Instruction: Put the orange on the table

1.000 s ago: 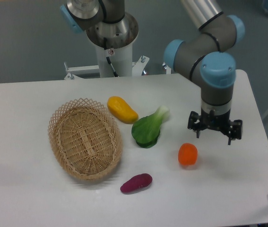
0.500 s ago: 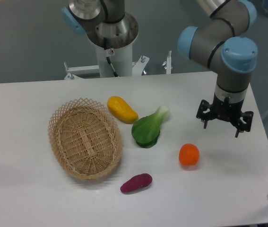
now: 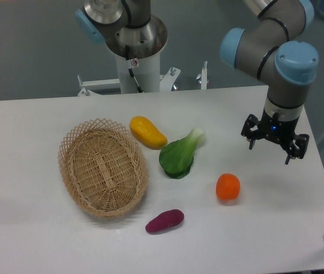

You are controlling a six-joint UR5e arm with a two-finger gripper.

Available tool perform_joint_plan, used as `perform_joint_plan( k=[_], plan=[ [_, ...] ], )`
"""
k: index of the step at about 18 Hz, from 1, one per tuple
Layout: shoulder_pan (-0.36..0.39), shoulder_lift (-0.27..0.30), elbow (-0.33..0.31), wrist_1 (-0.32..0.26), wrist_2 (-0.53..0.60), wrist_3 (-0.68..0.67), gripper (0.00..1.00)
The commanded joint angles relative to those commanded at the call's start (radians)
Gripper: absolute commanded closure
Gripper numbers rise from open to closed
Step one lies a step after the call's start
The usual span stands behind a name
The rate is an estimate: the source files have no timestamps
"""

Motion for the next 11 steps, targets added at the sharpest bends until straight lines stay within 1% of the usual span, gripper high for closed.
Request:
perform_joint_plan(
  k=[11],
  plan=[
    [-0.003, -0.003, -0.005, 0.002, 0.018, -0.003, 0.0]
  ],
)
